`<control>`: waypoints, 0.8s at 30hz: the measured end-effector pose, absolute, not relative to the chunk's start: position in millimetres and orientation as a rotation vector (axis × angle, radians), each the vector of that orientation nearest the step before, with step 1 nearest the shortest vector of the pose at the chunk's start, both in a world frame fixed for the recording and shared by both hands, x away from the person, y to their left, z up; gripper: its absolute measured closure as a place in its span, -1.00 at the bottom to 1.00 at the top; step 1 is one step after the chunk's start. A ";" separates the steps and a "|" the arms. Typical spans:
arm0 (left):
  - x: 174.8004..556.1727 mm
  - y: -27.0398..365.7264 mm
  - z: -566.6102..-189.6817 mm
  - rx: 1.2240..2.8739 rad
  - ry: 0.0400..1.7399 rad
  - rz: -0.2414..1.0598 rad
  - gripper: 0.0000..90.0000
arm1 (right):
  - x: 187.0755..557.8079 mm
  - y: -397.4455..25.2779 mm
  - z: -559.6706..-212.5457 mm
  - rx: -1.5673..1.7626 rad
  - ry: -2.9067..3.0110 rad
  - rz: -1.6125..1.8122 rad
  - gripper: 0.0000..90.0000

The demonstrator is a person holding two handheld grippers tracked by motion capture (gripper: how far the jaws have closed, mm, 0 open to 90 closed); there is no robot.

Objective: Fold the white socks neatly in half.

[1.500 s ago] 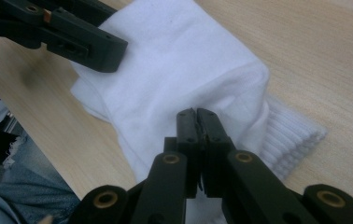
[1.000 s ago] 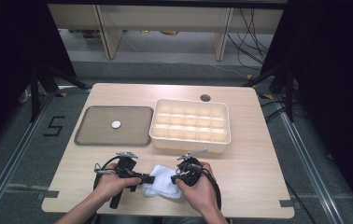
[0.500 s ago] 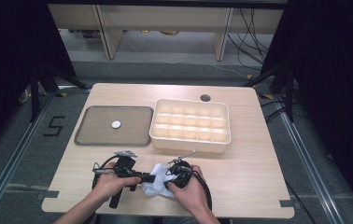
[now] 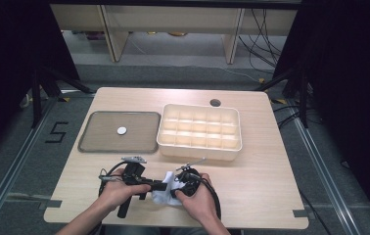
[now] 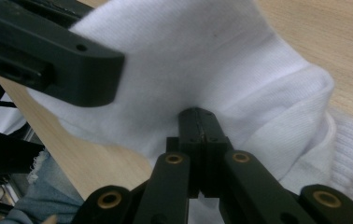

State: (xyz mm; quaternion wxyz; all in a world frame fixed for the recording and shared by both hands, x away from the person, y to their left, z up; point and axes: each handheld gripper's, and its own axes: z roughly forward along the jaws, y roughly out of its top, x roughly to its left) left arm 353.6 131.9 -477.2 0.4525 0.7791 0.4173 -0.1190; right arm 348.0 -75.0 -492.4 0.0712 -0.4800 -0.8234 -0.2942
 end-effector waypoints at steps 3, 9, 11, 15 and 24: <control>355.1 130.2 -476.8 1.920 1.013 -0.316 0.82 | 347.7 -73.7 -493.1 -1.445 -2.466 -0.897 1.00; 354.6 127.9 -475.9 1.916 1.021 -0.305 0.83 | 347.3 -73.1 -493.7 -1.452 -2.456 -0.892 1.00; 355.7 128.7 -476.4 1.916 1.011 -0.322 0.83 | 347.4 -73.0 -494.1 -1.432 -2.464 -0.911 1.00; 357.3 132.1 -475.3 1.920 1.014 -0.300 0.83 | 346.3 -74.3 -490.3 -1.423 -2.481 -0.920 0.94; 357.8 137.8 -473.5 1.930 1.035 -0.254 0.83 | 344.4 -110.9 -452.8 -1.550 -2.530 -1.066 0.94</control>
